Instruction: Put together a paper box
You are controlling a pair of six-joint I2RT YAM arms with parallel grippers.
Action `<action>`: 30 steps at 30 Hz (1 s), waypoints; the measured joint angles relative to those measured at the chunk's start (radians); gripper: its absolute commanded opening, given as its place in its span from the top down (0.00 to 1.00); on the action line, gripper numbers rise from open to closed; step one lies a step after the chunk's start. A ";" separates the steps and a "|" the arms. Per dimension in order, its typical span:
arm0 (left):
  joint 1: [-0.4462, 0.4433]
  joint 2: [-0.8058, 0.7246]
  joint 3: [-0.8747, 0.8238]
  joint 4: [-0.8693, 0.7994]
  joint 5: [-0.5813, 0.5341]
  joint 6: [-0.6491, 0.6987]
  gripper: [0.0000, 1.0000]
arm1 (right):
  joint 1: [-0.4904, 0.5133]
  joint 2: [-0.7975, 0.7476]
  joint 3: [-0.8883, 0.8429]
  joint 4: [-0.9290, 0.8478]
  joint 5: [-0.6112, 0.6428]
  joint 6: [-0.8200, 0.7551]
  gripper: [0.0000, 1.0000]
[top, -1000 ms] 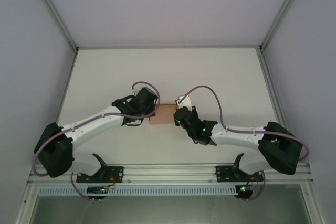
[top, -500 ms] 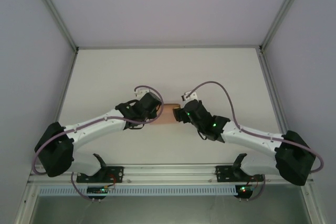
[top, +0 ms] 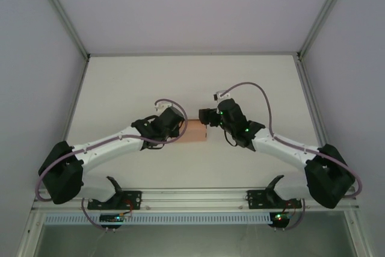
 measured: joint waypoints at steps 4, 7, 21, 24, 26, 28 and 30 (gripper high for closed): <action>0.000 0.001 0.010 -0.020 0.005 0.030 0.78 | 0.012 0.046 0.000 -0.037 0.010 0.016 0.31; -0.002 0.001 0.027 -0.069 0.015 0.054 0.60 | 0.024 0.049 -0.012 -0.039 0.027 0.042 0.31; 0.118 -0.077 0.146 -0.213 0.269 0.202 0.00 | 0.058 0.062 -0.055 0.013 0.087 0.153 0.33; 0.203 -0.079 0.137 -0.175 0.356 0.198 0.01 | 0.058 0.068 -0.056 0.024 0.087 0.157 0.33; 0.258 -0.076 0.107 -0.130 0.421 0.192 0.02 | 0.058 0.069 -0.058 0.029 0.087 0.158 0.34; 0.301 -0.071 0.058 -0.080 0.489 0.180 0.11 | 0.058 0.070 -0.060 0.035 0.086 0.158 0.34; 0.338 -0.058 -0.002 -0.041 0.553 0.157 0.25 | 0.055 0.071 -0.071 0.052 0.083 0.161 0.34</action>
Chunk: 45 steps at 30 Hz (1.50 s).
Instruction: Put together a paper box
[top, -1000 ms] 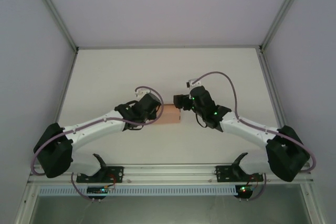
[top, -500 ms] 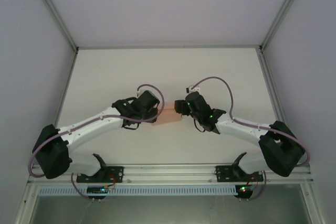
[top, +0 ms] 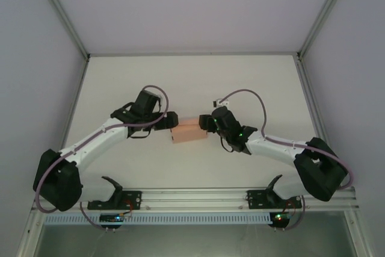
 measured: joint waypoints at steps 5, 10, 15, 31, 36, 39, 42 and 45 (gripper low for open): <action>0.052 0.001 -0.148 0.210 0.190 -0.090 0.48 | -0.014 0.009 -0.075 0.137 -0.044 0.013 0.39; 0.076 -0.007 -0.266 0.437 0.299 -0.180 0.75 | -0.036 0.061 -0.183 0.421 -0.150 0.000 0.60; 0.088 -0.019 -0.320 0.549 0.322 -0.236 1.00 | -0.063 0.141 -0.270 0.718 -0.259 -0.002 0.81; 0.072 -0.039 -0.287 0.492 0.264 -0.163 0.59 | -0.075 0.130 -0.248 0.731 -0.283 -0.039 0.94; 0.074 -0.004 -0.170 0.278 0.164 -0.073 0.16 | -0.075 0.042 -0.114 0.360 -0.269 -0.112 0.69; 0.072 0.007 -0.111 0.196 0.121 -0.018 0.01 | -0.077 0.013 -0.034 0.157 -0.276 -0.151 0.57; 0.068 0.008 -0.045 0.151 0.091 0.019 0.00 | -0.093 -0.005 0.051 0.000 -0.298 -0.198 0.38; 0.068 0.008 0.026 0.130 0.045 0.053 0.00 | -0.127 -0.014 0.141 -0.092 -0.359 -0.266 0.04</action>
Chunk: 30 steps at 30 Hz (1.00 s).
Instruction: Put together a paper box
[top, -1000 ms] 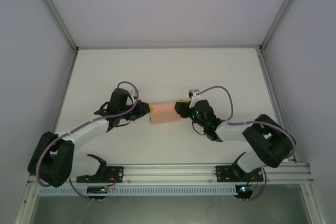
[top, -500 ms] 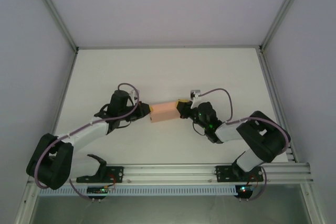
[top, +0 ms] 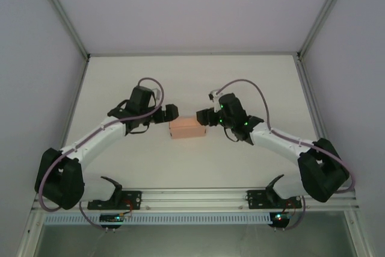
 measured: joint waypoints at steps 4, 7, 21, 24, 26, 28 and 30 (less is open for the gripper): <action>0.003 -0.013 0.055 -0.017 -0.096 0.031 0.00 | -0.027 0.002 0.116 -0.101 -0.138 -0.190 0.01; 0.014 -0.042 0.058 -0.053 -0.163 0.052 0.00 | -0.011 0.035 0.211 -0.220 -0.236 -0.442 0.01; 0.126 -0.221 -0.127 -0.167 -0.356 0.023 0.00 | 0.129 0.407 0.571 -0.659 -0.116 -1.135 0.18; 0.134 -0.221 -0.152 -0.177 -0.362 0.008 0.00 | 0.154 0.465 0.604 -0.689 -0.043 -1.162 0.28; 0.138 -0.221 -0.157 -0.177 -0.370 0.000 0.00 | 0.176 0.491 0.606 -0.693 0.027 -1.160 0.32; 0.138 -0.225 -0.160 -0.175 -0.381 -0.004 0.00 | 0.200 0.509 0.601 -0.689 0.115 -1.151 0.46; 0.143 -0.225 -0.164 -0.172 -0.388 -0.008 0.00 | 0.219 0.511 0.583 -0.671 0.201 -1.122 0.42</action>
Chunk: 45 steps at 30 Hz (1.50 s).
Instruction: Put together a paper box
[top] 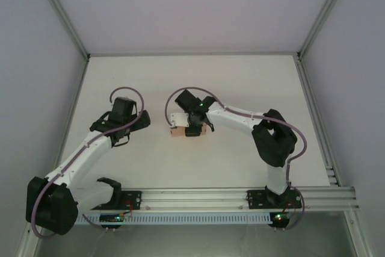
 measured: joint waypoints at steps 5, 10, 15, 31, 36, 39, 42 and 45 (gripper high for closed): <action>0.008 0.003 -0.010 0.009 -0.015 -0.006 0.00 | 0.025 0.000 -0.100 0.118 0.243 0.052 0.40; 0.008 0.016 -0.010 0.034 -0.019 -0.006 0.00 | 0.031 -0.002 -0.179 0.184 0.413 0.104 0.27; 0.008 0.024 -0.010 0.034 -0.019 -0.006 0.00 | 0.062 -0.065 -0.301 0.247 0.443 0.117 0.14; 0.020 -0.088 -0.016 0.060 -0.083 0.043 0.00 | 0.080 -0.475 -0.602 0.290 0.336 0.075 0.01; 0.036 -0.127 -0.124 0.268 -0.174 0.151 0.01 | -0.113 -0.663 -0.705 0.415 0.235 0.237 0.01; 0.080 -0.126 -0.266 0.500 -0.212 0.242 0.00 | -0.328 -0.765 -0.790 0.535 0.187 0.400 0.01; 0.153 -0.088 -0.380 0.675 -0.233 0.325 0.00 | -0.528 -0.834 -0.897 0.657 0.135 0.537 0.01; 0.221 -0.032 -0.444 0.840 -0.233 0.405 0.00 | -0.668 -0.843 -1.013 0.808 0.072 0.624 0.01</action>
